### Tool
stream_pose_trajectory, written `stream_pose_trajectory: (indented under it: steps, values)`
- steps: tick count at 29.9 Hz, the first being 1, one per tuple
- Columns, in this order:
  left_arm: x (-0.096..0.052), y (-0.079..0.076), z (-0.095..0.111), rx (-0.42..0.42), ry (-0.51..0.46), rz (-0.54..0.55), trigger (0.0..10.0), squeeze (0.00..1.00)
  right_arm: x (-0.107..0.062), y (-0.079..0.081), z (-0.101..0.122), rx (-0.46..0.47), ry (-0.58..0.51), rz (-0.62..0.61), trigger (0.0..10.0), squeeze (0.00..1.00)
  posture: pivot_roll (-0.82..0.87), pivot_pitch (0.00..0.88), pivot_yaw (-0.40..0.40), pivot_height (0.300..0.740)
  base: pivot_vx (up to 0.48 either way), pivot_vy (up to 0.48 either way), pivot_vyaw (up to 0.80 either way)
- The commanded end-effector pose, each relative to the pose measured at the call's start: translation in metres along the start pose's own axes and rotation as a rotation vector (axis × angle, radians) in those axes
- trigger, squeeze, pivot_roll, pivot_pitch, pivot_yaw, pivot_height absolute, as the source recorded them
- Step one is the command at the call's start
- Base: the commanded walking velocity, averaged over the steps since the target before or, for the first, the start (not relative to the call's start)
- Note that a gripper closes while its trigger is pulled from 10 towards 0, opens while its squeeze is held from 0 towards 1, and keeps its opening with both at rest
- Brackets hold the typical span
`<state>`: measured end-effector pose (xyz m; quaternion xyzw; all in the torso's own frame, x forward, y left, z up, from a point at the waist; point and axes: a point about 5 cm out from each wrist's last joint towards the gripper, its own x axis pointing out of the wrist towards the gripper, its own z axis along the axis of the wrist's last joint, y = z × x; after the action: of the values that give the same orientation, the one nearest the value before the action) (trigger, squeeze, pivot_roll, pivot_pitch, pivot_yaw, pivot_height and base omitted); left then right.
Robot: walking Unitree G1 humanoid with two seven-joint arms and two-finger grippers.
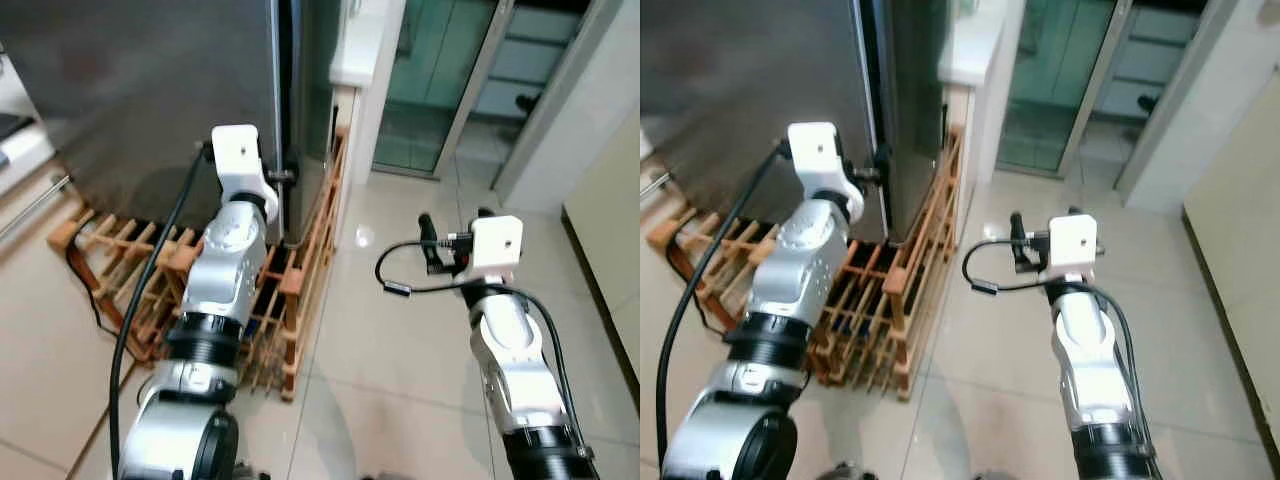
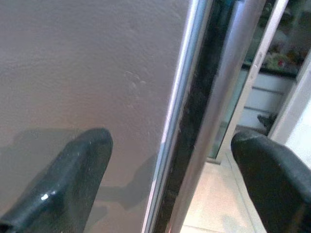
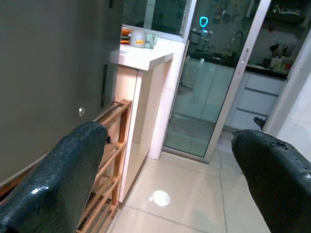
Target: Restocking fridge
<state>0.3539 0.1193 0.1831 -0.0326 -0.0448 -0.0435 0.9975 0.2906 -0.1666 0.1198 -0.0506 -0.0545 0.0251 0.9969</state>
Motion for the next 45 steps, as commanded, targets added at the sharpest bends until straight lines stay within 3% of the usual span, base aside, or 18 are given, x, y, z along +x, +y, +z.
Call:
stream_pose_trajectory:
  steps: [1, 3, 5, 8, 9, 10, 13, 15, 19, 24, 32, 40, 45]
  values:
    - [-0.025, 0.008, 0.003, 0.068, -0.098, -0.081, 10.0, 0.00, -0.013, -0.002, 0.000, 0.018, -0.004, -0.006, 10.0, 0.00, -0.08, 0.000, -0.015, 0.740, 0.000, 0.000, 0.00]
    - [-0.034, 0.010, 0.003, 0.082, -0.127, -0.104, 10.0, 0.00, -0.016, -0.002, -0.001, 0.024, -0.002, -0.008, 10.0, 0.00, -0.08, 0.000, -0.014, 0.740, 0.000, 0.000, 0.00]
    - [-0.054, 0.020, 0.001, 0.088, -0.161, -0.119, 10.0, 0.00, -0.025, -0.004, 0.003, 0.044, -0.016, -0.024, 10.0, 0.00, -0.08, 0.000, -0.014, 0.740, 0.000, 0.000, 0.00]
    - [-0.086, 0.038, -0.008, -0.076, -0.117, -0.046, 10.0, 0.00, -0.037, -0.009, 0.009, 0.053, -0.025, -0.060, 10.0, 0.00, -0.06, 0.000, -0.019, 0.740, 0.000, 0.000, 0.00]
    - [-0.089, 0.037, -0.011, -0.074, -0.095, -0.032, 10.0, 0.00, -0.038, -0.010, 0.008, 0.061, -0.018, -0.065, 10.0, 0.00, -0.06, 0.000, -0.020, 0.740, 0.000, 0.000, 0.00]
    - [-0.084, 0.026, -0.009, 0.002, -0.109, -0.055, 10.0, 0.00, -0.036, -0.009, 0.005, 0.062, -0.007, -0.063, 10.0, 0.00, -0.05, 0.000, -0.026, 0.740, 0.000, 0.000, 0.00]
    - [-0.074, 0.017, -0.006, 0.063, -0.122, -0.074, 10.0, 0.00, -0.032, -0.008, 0.003, 0.058, 0.000, -0.061, 10.0, 0.00, -0.04, 0.000, -0.028, 0.740, 0.000, 0.000, 0.00]
    - [-0.056, 0.008, 0.002, 0.020, -0.143, -0.077, 10.0, 0.00, -0.021, -0.003, 0.005, 0.048, -0.014, -0.044, 10.0, 0.00, -0.05, 0.000, -0.022, 0.740, 0.126, -0.324, 0.00]
    - [-0.047, -0.001, 0.010, 0.003, -0.157, -0.119, 10.0, 0.00, -0.016, -0.003, 0.010, 0.036, -0.028, -0.039, 10.0, 0.00, -0.06, 0.000, -0.015, 0.740, 0.321, -0.354, 0.00]
    - [-0.046, -0.001, 0.012, -0.004, -0.157, -0.116, 10.0, 0.00, -0.015, -0.005, 0.010, 0.026, -0.025, -0.042, 10.0, 0.00, -0.06, 0.000, -0.009, 0.740, 0.365, -0.305, 0.00]
    - [-0.042, 0.011, 0.007, -0.034, -0.122, 0.047, 10.0, 0.00, -0.012, -0.001, 0.006, 0.019, -0.014, -0.017, 10.0, 0.00, -0.06, 0.000, -0.018, 0.740, 0.033, 0.000, 0.00]
    - [-0.040, 0.014, 0.004, 0.011, -0.104, 0.059, 10.0, 0.00, -0.009, 0.002, 0.009, 0.001, -0.028, 0.014, 10.0, 0.00, -0.06, 0.000, -0.023, 0.740, 0.000, 0.000, 0.40]
    - [-0.031, 0.011, 0.004, 0.051, -0.104, 0.024, 10.0, 0.00, -0.004, 0.001, 0.009, 0.000, -0.024, 0.002, 10.0, 0.00, -0.05, 0.000, -0.029, 0.740, 0.000, 0.000, 0.39]
